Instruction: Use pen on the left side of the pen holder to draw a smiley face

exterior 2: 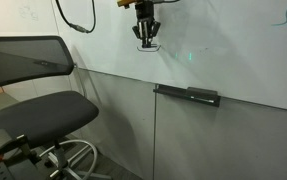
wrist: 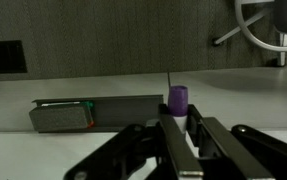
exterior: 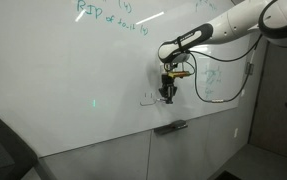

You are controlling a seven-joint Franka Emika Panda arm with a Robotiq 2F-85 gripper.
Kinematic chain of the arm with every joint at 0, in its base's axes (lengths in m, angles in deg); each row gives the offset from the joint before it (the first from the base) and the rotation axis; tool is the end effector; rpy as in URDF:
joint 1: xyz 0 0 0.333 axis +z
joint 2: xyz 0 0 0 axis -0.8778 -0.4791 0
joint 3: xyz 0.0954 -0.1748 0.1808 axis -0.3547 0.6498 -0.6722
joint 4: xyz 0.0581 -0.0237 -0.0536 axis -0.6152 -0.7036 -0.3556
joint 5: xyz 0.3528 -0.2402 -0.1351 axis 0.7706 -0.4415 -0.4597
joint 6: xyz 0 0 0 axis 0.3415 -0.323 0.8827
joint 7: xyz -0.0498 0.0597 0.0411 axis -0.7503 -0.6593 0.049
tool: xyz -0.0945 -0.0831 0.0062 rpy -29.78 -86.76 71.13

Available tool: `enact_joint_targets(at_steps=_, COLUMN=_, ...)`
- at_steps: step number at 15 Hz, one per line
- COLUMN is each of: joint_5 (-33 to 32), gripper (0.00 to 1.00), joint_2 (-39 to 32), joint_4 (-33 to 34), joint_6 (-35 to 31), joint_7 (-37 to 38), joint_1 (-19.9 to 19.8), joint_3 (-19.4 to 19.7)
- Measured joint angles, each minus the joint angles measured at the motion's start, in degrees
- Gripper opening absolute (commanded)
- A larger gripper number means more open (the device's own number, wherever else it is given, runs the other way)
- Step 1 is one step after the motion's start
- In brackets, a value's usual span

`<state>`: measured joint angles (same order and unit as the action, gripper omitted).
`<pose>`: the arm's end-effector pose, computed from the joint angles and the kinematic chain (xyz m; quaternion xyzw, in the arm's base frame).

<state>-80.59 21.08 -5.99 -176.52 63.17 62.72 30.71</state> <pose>0.7185 -0.0190 0.3479 0.9968 -0.0083 -0.0296 0.0741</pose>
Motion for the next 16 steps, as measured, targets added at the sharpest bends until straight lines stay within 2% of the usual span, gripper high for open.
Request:
enact_joint_targets(at_steps=7, joint_5=0.29, gripper=0.06, joint_2=2.98, joint_4=-5.26, joint_6=0.75, joint_7=0.98, joint_1=0.41, joint_3=-0.96)
enact_joint_targets(at_steps=16, joint_5=4.02, gripper=0.06, joint_2=12.57, joint_4=-18.11, joint_6=-2.39, joint_7=1.07, joint_1=0.85, joint_3=-3.34)
